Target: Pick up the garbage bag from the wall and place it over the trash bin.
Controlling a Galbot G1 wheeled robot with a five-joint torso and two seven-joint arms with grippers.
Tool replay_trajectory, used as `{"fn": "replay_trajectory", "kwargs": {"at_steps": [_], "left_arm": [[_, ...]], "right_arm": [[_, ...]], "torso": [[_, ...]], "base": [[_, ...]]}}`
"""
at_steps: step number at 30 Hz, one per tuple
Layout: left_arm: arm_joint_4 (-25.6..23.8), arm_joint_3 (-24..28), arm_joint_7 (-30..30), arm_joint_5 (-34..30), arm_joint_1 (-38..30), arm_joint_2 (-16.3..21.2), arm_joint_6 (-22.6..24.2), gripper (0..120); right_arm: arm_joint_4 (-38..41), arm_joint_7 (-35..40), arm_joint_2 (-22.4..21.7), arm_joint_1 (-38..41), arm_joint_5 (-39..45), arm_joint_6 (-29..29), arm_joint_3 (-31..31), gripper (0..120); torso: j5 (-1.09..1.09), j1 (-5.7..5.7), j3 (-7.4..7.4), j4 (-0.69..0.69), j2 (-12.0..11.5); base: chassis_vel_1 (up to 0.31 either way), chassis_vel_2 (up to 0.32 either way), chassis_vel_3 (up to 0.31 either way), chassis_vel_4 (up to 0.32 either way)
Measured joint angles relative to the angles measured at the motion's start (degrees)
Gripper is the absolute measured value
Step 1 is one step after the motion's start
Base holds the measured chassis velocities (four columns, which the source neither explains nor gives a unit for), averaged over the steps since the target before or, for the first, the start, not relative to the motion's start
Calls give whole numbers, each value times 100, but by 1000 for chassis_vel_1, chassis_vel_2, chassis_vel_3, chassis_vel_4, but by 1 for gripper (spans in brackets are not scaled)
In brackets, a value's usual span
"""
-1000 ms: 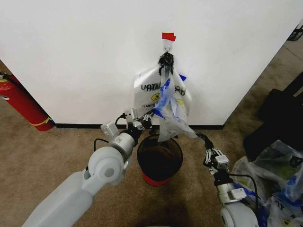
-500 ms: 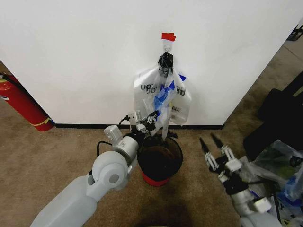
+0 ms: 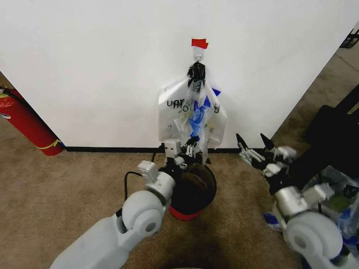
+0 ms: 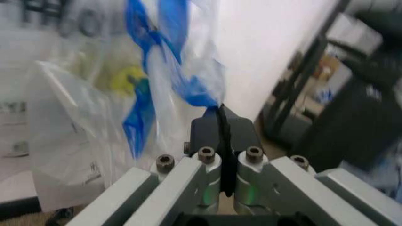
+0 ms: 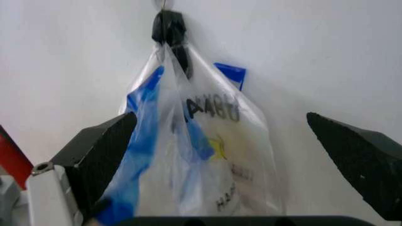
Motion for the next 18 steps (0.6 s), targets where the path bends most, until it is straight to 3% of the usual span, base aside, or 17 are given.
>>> {"fn": "replay_trajectory", "kwargs": {"at_steps": [9, 18], "left_arm": [[500, 894, 269, 1292, -336, -248, -99, 0], [613, 1076, 293, 1384, -650, -356, -113, 0]], "right_arm": [[-304, 484, -456, 1361, -186, -729, -1091, 100], [-554, 590, -493, 1928, -265, -1128, -1680, 100]], "torso": [[0, 1, 1, -2, -1], [0, 1, 0, -1, -1]], "base": [[0, 0, 0, 0], [0, 0, 0, 0]]}}
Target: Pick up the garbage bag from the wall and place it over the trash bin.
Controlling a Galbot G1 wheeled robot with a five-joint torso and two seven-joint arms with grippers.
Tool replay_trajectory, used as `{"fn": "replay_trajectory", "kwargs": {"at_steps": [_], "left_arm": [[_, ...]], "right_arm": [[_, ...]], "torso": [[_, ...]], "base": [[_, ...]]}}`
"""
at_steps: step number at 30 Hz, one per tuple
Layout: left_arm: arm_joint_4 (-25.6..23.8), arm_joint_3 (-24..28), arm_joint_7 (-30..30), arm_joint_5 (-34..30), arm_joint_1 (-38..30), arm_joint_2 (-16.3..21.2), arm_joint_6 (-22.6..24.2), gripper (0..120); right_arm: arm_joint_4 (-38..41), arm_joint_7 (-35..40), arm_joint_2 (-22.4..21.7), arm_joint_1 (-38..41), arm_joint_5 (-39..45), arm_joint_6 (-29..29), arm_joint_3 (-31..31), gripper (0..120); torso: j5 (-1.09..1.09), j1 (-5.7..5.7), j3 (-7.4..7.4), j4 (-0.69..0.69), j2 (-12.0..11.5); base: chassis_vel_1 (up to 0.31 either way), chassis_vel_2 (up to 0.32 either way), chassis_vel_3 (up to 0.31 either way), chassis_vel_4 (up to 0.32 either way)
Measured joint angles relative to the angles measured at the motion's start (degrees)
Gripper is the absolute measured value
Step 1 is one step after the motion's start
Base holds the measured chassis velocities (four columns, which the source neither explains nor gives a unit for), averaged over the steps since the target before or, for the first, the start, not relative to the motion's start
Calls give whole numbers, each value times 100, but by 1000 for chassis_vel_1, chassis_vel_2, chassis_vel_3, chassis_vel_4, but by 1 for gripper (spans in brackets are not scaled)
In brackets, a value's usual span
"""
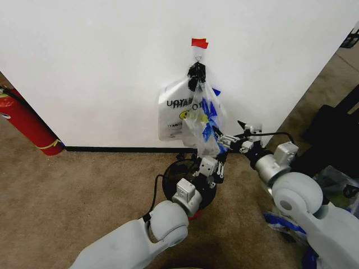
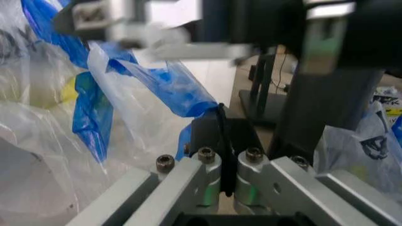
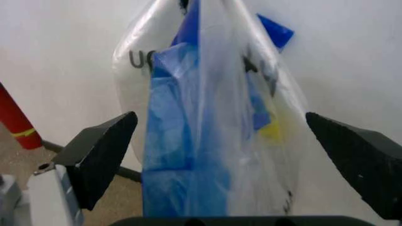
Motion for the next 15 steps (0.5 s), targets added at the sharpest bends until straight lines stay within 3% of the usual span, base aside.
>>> {"fn": "replay_trajectory", "kwargs": {"at_steps": [1, 6, 15], "left_arm": [[0, 0, 0, 0, 0, 0, 0, 0], [-13, 35, -16, -56, -80, -11, 14, 0], [-71, 2, -42, -128, -133, 64, 53, 0]], "right_arm": [[0, 0, 0, 0, 0, 0, 0, 100], [-339, 183, 242, 765, -210, -126, -580, 77], [-338, 283, 255, 968, -205, -185, -685, 48]], "torso": [[0, 0, 0, 0, 0], [-2, 0, 0, 3, 0], [-2, -1, 0, 1, 0]], "base": [[0, 0, 0, 0], [0, 0, 0, 0], [0, 0, 0, 0]]}}
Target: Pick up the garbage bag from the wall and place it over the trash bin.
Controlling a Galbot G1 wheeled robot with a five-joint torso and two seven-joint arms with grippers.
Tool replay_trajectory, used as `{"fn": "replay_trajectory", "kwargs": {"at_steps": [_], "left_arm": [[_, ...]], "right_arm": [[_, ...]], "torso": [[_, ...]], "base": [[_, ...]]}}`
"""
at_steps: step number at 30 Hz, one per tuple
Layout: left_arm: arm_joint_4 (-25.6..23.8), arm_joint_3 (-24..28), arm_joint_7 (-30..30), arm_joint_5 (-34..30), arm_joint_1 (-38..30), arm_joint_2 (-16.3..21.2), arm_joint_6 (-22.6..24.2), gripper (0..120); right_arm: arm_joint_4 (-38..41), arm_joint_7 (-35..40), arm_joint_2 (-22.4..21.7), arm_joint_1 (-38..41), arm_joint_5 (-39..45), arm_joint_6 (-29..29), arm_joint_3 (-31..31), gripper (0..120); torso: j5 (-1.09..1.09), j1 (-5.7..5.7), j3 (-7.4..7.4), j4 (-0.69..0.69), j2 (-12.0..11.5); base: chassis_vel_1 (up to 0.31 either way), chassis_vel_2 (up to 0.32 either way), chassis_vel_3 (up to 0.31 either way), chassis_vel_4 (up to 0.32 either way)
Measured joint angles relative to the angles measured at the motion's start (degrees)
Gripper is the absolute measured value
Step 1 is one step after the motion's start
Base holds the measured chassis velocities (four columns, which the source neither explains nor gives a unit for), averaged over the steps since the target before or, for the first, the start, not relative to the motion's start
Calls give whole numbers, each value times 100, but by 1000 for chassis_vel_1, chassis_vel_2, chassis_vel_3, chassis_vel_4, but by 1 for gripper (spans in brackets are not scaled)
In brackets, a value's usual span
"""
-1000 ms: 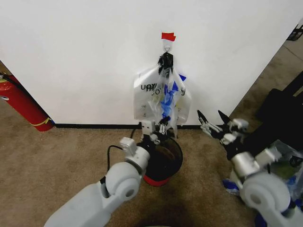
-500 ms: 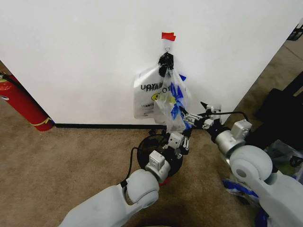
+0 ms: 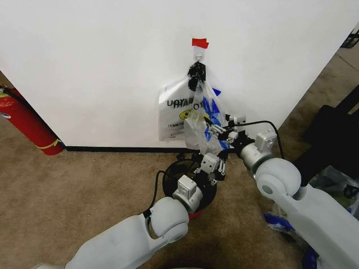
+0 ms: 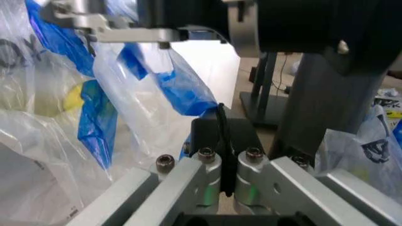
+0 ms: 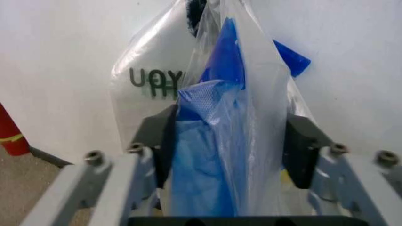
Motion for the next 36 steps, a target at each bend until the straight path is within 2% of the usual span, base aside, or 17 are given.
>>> {"fn": "replay_trajectory", "kwargs": {"at_steps": [8, 11, 12, 13, 18, 19, 24, 26, 29, 32, 36], "left_arm": [[-54, -21, -65, -94, -36, 32, 112, 0], [-112, -43, -79, -164, -46, 70, 140, 8], [-112, -43, -79, -164, -46, 70, 140, 8], [-139, -52, -80, -190, -55, 89, 152, 13], [-313, -134, -42, -376, -74, 225, 162, 34], [-313, -134, -42, -376, -74, 225, 162, 34], [-651, -319, 110, -646, 45, 509, 163, 53], [-707, -344, 130, -687, 62, 547, 163, 54], [-1170, -592, 177, -1112, 215, 825, 146, 73], [-1495, -905, 112, -1470, 314, 1016, 65, 83], [-1455, -1155, -77, -1804, 253, 986, 30, 97]], "right_arm": [[28, 14, -2, -160, -137, 81, 126, 16], [23, 18, 34, -224, -151, 133, 164, 5], [23, 18, 34, -224, -151, 133, 164, 5], [16, 28, 63, -245, -151, 156, 179, 0], [-137, 76, 246, -283, -121, 339, 283, 0], [-137, 76, 246, -283, -121, 339, 283, 0], [-277, 40, 444, -415, -35, 539, 500, 0], [-294, 25, 464, -427, -27, 561, 524, 0], [-427, -155, 614, -541, 178, 824, 752, 0], [-486, -568, 670, -818, 677, 1186, 1116, 0], [-559, -972, 735, -1034, 1196, 1588, 1373, 0]], "torso": [[0, 0, 0, 0, 0], [2, 0, -1, 0, 0], [2, 0, -1, 0, 0], [2, 0, -1, 0, 0], [1, 0, 0, 0, 0], [1, 0, 0, 0, 0], [0, 0, 0, 0, 0], [0, 0, 0, 0, 0], [1, 0, 0, 2, 0], [0, -1, -1, 1, 0], [1, -1, -1, -1, 1]], "base": [[0, 0, 0, 0], [0, 0, 0, 0], [0, 0, 0, 0], [0, 0, 0, 0], [0, 0, 0, 0], [0, 0, 0, 0], [0, 0, 0, 0], [0, 0, 0, 0], [0, 0, 0, 0], [0, 0, 0, 0], [0, 0, 0, 0]]}}
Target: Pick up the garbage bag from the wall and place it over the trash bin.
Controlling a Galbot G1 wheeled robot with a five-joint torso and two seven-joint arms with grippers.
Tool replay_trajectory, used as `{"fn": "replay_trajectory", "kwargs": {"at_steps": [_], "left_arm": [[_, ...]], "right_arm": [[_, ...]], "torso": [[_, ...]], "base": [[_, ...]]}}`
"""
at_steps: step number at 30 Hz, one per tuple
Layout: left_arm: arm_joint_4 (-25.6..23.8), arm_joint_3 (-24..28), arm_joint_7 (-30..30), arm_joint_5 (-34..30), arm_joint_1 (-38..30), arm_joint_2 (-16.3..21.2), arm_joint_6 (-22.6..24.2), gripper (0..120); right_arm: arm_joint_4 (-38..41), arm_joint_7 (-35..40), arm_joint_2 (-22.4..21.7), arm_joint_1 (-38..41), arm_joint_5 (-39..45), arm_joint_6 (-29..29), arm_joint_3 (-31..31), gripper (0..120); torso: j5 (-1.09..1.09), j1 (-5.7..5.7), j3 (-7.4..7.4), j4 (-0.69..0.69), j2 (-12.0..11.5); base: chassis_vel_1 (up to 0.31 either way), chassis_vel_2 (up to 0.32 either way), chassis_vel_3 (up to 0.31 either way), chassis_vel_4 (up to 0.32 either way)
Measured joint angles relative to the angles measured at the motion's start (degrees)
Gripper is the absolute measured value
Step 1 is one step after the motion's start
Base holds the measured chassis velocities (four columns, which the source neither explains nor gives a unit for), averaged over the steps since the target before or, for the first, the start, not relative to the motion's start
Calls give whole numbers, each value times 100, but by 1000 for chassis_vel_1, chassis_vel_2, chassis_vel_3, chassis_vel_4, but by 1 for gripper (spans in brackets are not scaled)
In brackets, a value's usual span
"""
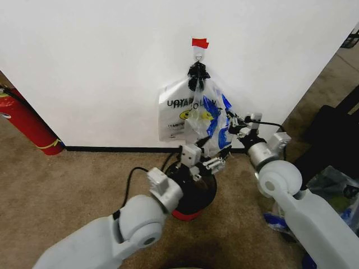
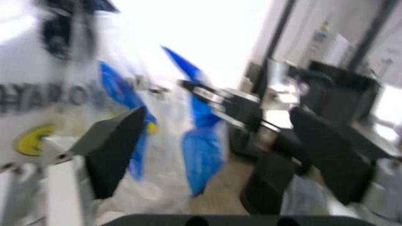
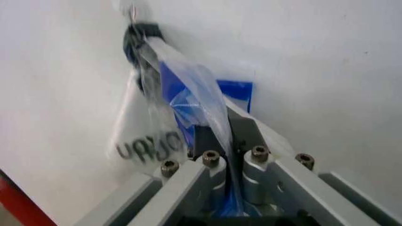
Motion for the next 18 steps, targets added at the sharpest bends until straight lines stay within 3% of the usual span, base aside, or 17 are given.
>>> {"fn": "replay_trajectory", "kwargs": {"at_steps": [5, 12, 18], "left_arm": [[425, -138, -230, -399, -283, -316, 63, 100], [1101, 87, -482, -1043, -868, -790, 338, 100], [1858, 352, -679, -1492, -1645, -1325, 641, 89]], "right_arm": [[-210, -146, 93, -59, 173, 224, 67, 0], [-388, -77, 175, 28, 239, 248, 0, 0], [-305, 0, 136, 82, 209, 246, -60, 0]], "torso": [[0, 0, 1, 1, 0], [0, 1, 1, 3, -1], [2, 1, 1, 1, 0]], "base": [[0, 0, 0, 0], [0, 0, 0, 0], [0, 0, 0, 0]]}}
